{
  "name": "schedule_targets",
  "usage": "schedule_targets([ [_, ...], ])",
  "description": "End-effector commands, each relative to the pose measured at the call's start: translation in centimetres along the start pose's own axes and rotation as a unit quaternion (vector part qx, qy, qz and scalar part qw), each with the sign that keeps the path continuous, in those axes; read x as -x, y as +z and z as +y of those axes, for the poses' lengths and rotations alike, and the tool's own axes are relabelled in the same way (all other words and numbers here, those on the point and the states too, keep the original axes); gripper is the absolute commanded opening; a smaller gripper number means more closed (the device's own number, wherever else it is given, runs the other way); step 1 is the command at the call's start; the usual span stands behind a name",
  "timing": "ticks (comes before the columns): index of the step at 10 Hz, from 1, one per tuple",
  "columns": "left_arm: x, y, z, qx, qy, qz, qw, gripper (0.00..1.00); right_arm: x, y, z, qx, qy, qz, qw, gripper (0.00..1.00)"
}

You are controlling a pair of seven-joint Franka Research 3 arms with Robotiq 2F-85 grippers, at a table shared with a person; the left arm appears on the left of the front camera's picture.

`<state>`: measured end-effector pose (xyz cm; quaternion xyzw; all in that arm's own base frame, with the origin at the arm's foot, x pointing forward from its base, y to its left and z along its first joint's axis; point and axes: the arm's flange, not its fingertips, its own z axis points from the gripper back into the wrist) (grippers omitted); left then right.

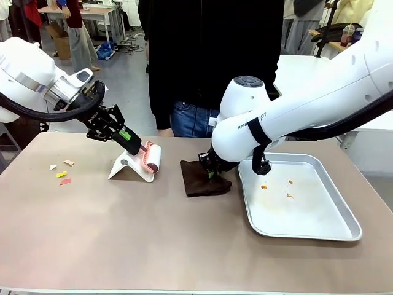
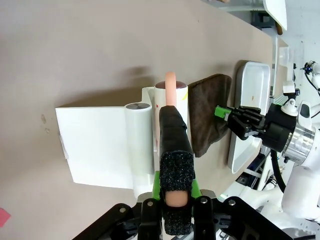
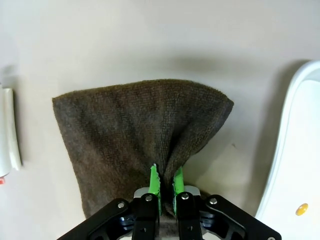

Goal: Clean the surface of the table.
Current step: Hold the Lint Roller with your left hand and the towel with your right hand.

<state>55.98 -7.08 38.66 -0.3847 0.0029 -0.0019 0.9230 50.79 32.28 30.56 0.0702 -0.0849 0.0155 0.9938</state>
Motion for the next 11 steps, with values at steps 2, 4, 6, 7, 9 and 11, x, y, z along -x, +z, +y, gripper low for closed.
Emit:
schedule_targets([
  [2, 0.5, 0.4, -0.1, 0.005, -0.015, -0.009, 1.000, 0.00, 0.0, -0.7, -0.5, -0.021, -0.013, 0.007, 1.000, 0.00],
  [4, 0.8, 0.8, -0.2, 0.022, -0.031, -0.022, 0.999, 0.00, -0.2, 0.4, -1.5, -0.066, -0.018, 0.007, 0.998, 0.00],
  [6, 1.2, 1.4, -0.4, 0.049, -0.052, -0.041, 0.997, 0.00, -0.4, 2.4, -3.8, -0.160, -0.045, 0.007, 0.986, 0.00],
  [7, 1.5, 1.8, -0.4, 0.078, -0.068, -0.044, 0.994, 0.00, -0.3, 3.3, -5.1, -0.221, -0.057, 0.014, 0.974, 0.00],
  [9, 2.1, 2.5, -0.9, 0.141, -0.059, -0.053, 0.987, 0.00, 0.1, 4.9, -7.3, -0.318, -0.060, 0.025, 0.946, 0.00],
  [11, 3.6, 4.1, -1.4, 0.180, -0.052, -0.040, 0.982, 0.07, 1.3, 7.2, -9.4, -0.431, -0.049, 0.043, 0.900, 0.00],
])
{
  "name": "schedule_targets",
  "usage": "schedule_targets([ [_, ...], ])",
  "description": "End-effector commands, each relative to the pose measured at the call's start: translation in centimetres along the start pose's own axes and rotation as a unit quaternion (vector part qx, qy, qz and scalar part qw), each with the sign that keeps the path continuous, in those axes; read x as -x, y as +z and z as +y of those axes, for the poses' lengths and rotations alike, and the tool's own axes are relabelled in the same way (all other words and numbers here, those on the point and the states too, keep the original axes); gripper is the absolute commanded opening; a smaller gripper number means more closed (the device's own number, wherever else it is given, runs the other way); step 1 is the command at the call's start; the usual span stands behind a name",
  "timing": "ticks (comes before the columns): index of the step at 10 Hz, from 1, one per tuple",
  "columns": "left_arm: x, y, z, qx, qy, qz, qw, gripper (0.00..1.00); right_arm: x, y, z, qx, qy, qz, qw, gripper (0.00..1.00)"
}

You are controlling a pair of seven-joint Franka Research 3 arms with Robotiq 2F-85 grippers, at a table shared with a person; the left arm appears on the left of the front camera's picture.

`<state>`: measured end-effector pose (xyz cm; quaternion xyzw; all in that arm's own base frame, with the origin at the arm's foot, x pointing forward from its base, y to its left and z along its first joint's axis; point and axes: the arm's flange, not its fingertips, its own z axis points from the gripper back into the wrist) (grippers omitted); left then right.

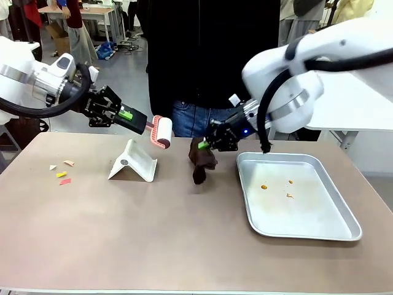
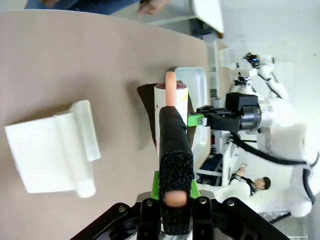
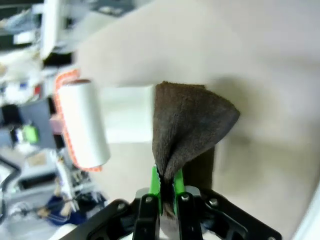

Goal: Clean the surface of the table.
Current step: Hold the Lint Roller with your left hand and the towel with your right hand.

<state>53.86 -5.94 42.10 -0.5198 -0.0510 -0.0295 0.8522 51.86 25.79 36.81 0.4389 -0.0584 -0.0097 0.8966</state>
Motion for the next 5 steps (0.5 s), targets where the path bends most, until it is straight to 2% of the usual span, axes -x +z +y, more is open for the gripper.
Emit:
schedule_targets([
  [1, 2.3, 2.1, -1.0, 0.059, -0.013, 0.005, 0.998, 0.07, 4.0, 4.4, -2.7, -0.106, -0.001, 0.051, 0.993, 0.00],
  [3, 4.6, 5.3, -2.1, 0.118, -0.033, 0.019, 0.992, 0.07, 6.5, 8.1, -1.9, -0.191, -0.003, 0.063, 0.980, 0.00],
  [5, 7.5, 10.9, -1.3, 0.145, -0.052, 0.002, 0.988, 0.07, 9.5, 12.1, -1.9, -0.231, -0.016, 0.041, 0.972, 0.00],
])
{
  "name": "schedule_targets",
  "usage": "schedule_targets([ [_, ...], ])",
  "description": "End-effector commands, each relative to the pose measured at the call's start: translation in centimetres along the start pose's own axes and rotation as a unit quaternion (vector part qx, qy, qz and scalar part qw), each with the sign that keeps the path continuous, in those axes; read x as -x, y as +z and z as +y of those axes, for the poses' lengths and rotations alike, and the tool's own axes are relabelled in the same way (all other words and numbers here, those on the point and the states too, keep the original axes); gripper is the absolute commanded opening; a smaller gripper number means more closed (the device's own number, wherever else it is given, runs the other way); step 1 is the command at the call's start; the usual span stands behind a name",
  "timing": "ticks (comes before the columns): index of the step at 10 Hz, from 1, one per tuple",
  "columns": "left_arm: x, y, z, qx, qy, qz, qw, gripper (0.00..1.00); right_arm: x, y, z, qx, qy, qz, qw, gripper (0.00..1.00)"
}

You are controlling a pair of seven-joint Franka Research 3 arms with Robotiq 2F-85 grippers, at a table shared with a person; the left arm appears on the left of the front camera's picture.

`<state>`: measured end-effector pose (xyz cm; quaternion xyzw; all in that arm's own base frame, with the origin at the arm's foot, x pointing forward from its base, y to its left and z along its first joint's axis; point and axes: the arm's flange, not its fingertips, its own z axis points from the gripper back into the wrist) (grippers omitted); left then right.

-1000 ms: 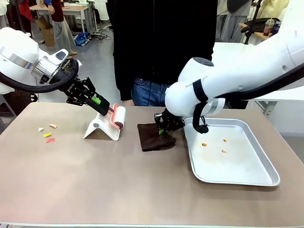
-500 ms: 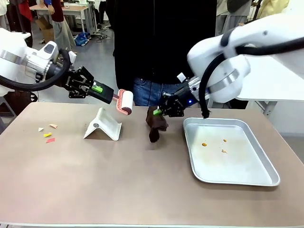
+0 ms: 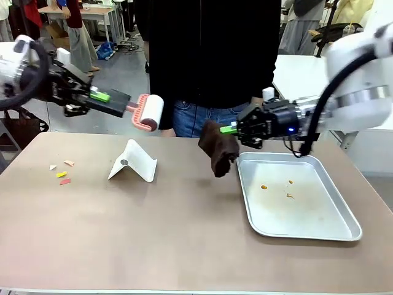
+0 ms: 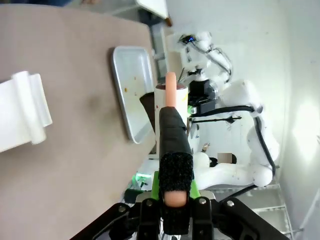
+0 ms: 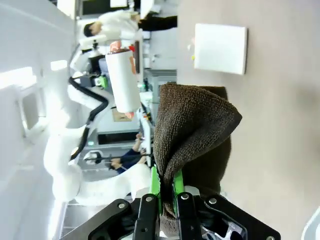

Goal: Clean the surface of the table.
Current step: Hold the Lint Roller with your left hand and the towel with your right hand.

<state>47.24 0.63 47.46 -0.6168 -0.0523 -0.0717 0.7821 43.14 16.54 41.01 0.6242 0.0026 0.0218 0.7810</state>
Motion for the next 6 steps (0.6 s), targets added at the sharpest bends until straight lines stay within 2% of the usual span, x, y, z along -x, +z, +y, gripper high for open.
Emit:
schedule_targets([
  [1, 3.4, 5.5, 0.9, 0.040, -0.012, -0.006, 0.999, 0.07, 3.7, 2.7, 0.6, -0.012, -0.009, -0.063, 0.998, 0.00],
  [2, 5.2, 8.4, 1.8, 0.031, 0.007, -0.026, 0.999, 0.07, 5.4, 5.2, 0.3, -0.017, -0.004, -0.103, 0.995, 0.00],
  [3, 7.1, 10.9, 2.9, 0.040, 0.009, 0.006, 0.999, 0.07, 6.8, 8.0, -0.2, -0.020, -0.007, -0.150, 0.988, 0.00],
  [4, 9.1, 14.4, 4.3, 0.049, 0.018, 0.007, 0.999, 0.07, 7.8, 11.8, -1.1, -0.016, -0.021, -0.205, 0.978, 0.00],
  [6, 11.3, 19.0, 7.3, 0.039, 0.050, -0.008, 0.998, 0.07, 8.6, 17.8, -3.3, -0.012, -0.060, -0.268, 0.961, 0.00],
])
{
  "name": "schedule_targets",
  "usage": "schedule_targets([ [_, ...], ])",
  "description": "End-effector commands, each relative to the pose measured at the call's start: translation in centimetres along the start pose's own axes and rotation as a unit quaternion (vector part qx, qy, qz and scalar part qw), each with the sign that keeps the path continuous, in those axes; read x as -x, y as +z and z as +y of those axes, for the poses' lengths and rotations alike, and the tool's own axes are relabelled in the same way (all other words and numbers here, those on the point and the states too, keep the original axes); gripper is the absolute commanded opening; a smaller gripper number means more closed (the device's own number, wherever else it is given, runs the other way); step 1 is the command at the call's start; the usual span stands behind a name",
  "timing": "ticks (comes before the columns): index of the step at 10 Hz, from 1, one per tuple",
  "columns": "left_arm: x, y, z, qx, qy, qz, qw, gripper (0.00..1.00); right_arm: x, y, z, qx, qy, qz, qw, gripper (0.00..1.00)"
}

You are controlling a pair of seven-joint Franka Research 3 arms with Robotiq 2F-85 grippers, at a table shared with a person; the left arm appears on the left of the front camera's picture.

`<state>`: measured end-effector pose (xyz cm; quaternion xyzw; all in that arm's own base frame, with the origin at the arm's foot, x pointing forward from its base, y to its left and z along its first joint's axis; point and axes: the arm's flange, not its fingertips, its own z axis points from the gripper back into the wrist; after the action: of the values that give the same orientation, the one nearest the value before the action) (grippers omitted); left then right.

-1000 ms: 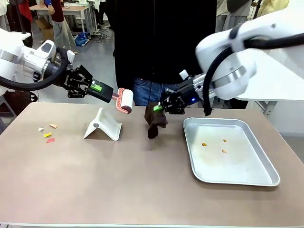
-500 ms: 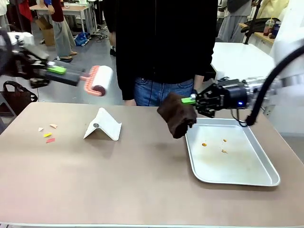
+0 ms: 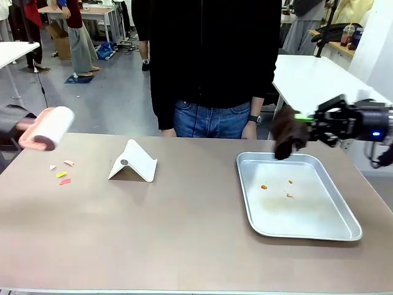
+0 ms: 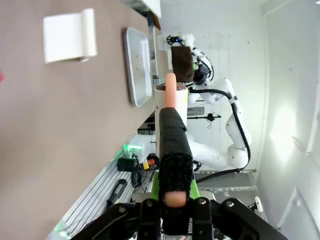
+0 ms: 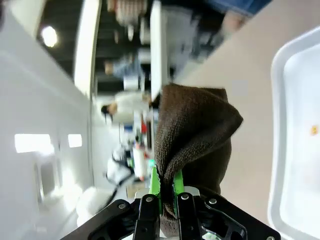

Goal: Clean the surface of the table.
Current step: Hold the Lint Roller with your left hand and the towel with your right hand, then if a person points to the right, clean the right side of the table with your right hand, and if they point to the left, clean the left side with your left hand.

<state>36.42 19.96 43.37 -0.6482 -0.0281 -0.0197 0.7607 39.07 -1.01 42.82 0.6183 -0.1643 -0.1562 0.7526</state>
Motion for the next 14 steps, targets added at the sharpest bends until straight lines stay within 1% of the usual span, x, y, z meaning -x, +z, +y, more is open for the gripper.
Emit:
schedule_targets([
  [1, -0.5, 3.0, 1.9, 0.006, 0.000, 0.008, 1.000, 0.07, 2.0, 4.5, -2.9, 0.006, -0.047, -0.041, 0.998, 0.00],
  [3, 1.6, 7.4, 4.1, 0.046, -0.005, -0.040, 0.998, 0.07, 1.1, 7.9, -5.5, 0.018, -0.044, -0.026, 0.999, 0.00],
  [4, 2.5, 8.8, 5.0, 0.057, -0.001, -0.067, 0.996, 0.07, 1.4, 8.5, -6.1, 0.023, -0.033, -0.013, 0.999, 0.00],
  [5, 3.5, 9.8, 5.9, 0.064, 0.003, -0.082, 0.995, 0.07, 1.7, 8.9, -6.4, 0.030, -0.020, -0.010, 0.999, 0.00],
  [6, 4.4, 10.8, 6.8, 0.059, 0.021, -0.083, 0.995, 0.07, 1.9, 9.7, -6.7, 0.035, -0.011, -0.012, 0.999, 0.00],
  [7, 4.9, 10.8, 7.7, 0.064, 0.048, -0.072, 0.994, 0.07, 2.3, 10.1, -6.9, 0.033, 0.008, -0.008, 0.999, 0.00],
  [8, 4.6, 10.5, 8.8, 0.059, 0.085, -0.070, 0.992, 0.07, 2.5, 8.7, -6.9, 0.071, 0.026, -0.002, 0.997, 0.00],
  [9, 5.1, 10.6, 7.7, 0.052, 0.038, -0.086, 0.994, 0.07, -1.5, 9.5, -6.5, 0.044, -0.026, -0.013, 0.999, 0.00],
  [14, 5.1, 10.6, 7.7, 0.052, 0.038, -0.086, 0.994, 0.07, -1.5, 9.5, -6.5, 0.044, -0.026, -0.013, 0.999, 0.00],
])
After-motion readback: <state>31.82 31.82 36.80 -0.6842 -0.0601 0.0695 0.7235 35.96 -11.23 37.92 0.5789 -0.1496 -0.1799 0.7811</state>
